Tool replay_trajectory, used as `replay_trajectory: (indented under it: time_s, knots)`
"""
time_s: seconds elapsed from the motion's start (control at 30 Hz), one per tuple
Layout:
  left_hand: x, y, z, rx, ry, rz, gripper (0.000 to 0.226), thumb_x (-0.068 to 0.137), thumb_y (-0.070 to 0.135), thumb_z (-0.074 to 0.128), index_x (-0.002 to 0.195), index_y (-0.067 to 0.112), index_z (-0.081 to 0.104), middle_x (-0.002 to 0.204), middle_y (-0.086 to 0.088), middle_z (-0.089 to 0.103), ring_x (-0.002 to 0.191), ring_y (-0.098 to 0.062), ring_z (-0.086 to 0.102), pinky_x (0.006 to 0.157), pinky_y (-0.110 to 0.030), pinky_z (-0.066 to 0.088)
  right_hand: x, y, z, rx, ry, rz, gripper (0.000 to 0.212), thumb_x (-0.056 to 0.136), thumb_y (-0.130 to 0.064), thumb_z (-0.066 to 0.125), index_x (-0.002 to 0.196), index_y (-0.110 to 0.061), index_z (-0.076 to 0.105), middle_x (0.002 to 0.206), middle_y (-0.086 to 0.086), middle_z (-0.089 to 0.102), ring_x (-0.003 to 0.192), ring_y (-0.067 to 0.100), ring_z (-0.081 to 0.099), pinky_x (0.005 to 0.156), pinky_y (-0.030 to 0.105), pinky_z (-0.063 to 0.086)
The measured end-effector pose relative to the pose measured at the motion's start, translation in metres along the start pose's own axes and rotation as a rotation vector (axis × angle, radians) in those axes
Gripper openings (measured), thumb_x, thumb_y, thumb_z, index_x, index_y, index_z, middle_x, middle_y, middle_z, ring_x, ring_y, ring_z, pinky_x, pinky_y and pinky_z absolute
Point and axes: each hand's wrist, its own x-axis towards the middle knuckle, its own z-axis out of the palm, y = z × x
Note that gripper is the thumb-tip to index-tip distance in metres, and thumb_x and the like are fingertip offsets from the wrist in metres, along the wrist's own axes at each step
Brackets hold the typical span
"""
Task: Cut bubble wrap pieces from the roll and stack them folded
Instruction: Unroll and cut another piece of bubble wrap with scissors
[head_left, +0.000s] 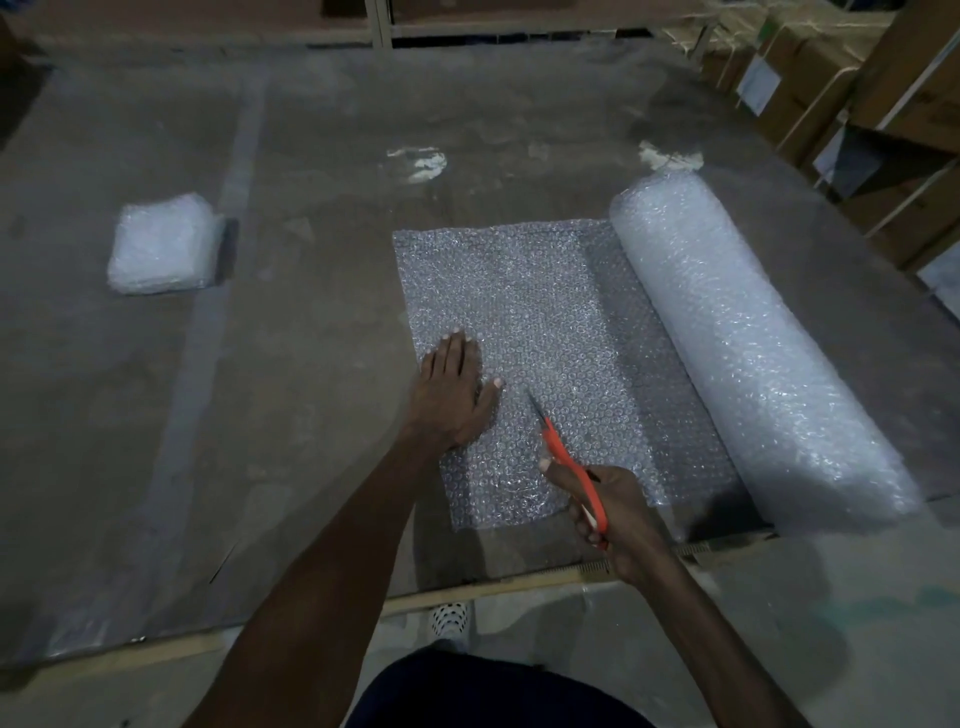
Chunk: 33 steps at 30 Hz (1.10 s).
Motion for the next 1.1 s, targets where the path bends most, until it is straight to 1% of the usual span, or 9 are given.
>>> replay_trajectory:
  time_s: [0.1, 0.27, 0.47, 0.6, 0.73, 0.87, 1.0, 1.1]
  knots:
    - [0.000, 0.001, -0.001, -0.002, -0.003, 0.000, 0.077, 0.102, 0.058, 0.015, 0.159, 0.006, 0.005, 0.167, -0.017, -0.001, 0.154, -0.031, -0.004, 0.124, -0.044, -0.003, 0.002, -0.002, 0.002, 0.001, 0.003, 0.007, 0.036, 0.075, -0.039, 0.087, 0.072, -0.011, 0.065, 0.051, 0.006, 0.050, 0.037, 0.013, 0.038, 0.038, 0.019, 0.028]
    - [-0.003, 0.003, -0.006, 0.000, -0.002, 0.004, 0.076, 0.103, 0.056, 0.016, 0.159, 0.005, 0.006, 0.167, -0.017, -0.001, 0.154, -0.030, -0.004, 0.124, -0.043, -0.003, 0.009, -0.009, 0.008, -0.011, 0.010, -0.003, 0.038, 0.077, -0.038, 0.087, 0.059, -0.014, 0.062, 0.048, 0.005, 0.051, 0.036, 0.014, 0.039, 0.038, 0.020, 0.030]
    - [-0.002, 0.004, -0.008, 0.002, -0.021, -0.003, 0.074, 0.105, 0.054, 0.020, 0.159, 0.006, 0.004, 0.167, -0.016, -0.003, 0.154, -0.029, -0.006, 0.124, -0.042, -0.004, 0.014, -0.009, 0.011, -0.011, 0.024, -0.029, 0.041, 0.079, -0.032, 0.087, 0.058, -0.013, 0.057, 0.047, 0.005, 0.049, 0.035, 0.013, 0.037, 0.036, 0.018, 0.029]
    - [-0.003, 0.004, -0.008, 0.002, -0.020, -0.002, 0.074, 0.105, 0.053, 0.020, 0.159, 0.006, 0.003, 0.167, -0.016, -0.003, 0.154, -0.029, -0.006, 0.124, -0.042, -0.005, 0.016, -0.011, 0.012, -0.012, 0.036, -0.030, 0.038, 0.076, -0.035, 0.088, 0.066, -0.009, 0.061, 0.052, 0.009, 0.051, 0.037, 0.015, 0.040, 0.036, 0.019, 0.031]
    - [-0.003, 0.004, -0.009, -0.006, -0.028, -0.002, 0.074, 0.105, 0.053, 0.019, 0.159, 0.006, 0.002, 0.167, -0.016, -0.005, 0.154, -0.029, -0.007, 0.124, -0.042, -0.005, 0.020, -0.016, 0.016, -0.015, 0.035, -0.045, 0.038, 0.078, -0.035, 0.087, 0.064, -0.011, 0.061, 0.054, 0.010, 0.052, 0.037, 0.014, 0.041, 0.035, 0.019, 0.030]
    - [-0.002, 0.003, -0.007, -0.004, -0.043, -0.004, 0.079, 0.101, 0.059, 0.011, 0.159, 0.006, 0.000, 0.167, -0.015, -0.006, 0.154, -0.029, -0.008, 0.123, -0.042, -0.007, 0.025, -0.017, 0.018, -0.029, 0.036, -0.049, 0.037, 0.077, -0.035, 0.087, 0.066, -0.009, 0.063, 0.054, 0.010, 0.053, 0.036, 0.013, 0.040, 0.035, 0.018, 0.029]
    - [-0.001, 0.002, -0.006, -0.004, -0.032, -0.001, 0.075, 0.105, 0.054, 0.018, 0.159, 0.006, 0.001, 0.167, -0.015, -0.006, 0.154, -0.029, -0.008, 0.123, -0.042, -0.006, 0.025, -0.016, 0.019, -0.044, 0.057, -0.050, 0.038, 0.077, -0.033, 0.088, 0.063, -0.011, 0.061, 0.051, 0.007, 0.050, 0.036, 0.013, 0.039, 0.037, 0.018, 0.030]
    - [-0.002, 0.001, -0.005, -0.007, -0.026, 0.002, 0.077, 0.103, 0.057, 0.015, 0.159, 0.006, 0.002, 0.167, -0.015, -0.005, 0.154, -0.029, -0.007, 0.123, -0.043, -0.006, 0.025, -0.016, 0.020, -0.043, 0.056, -0.062, 0.038, 0.077, -0.036, 0.087, 0.068, -0.008, 0.063, 0.052, 0.007, 0.052, 0.036, 0.013, 0.039, 0.036, 0.018, 0.030]
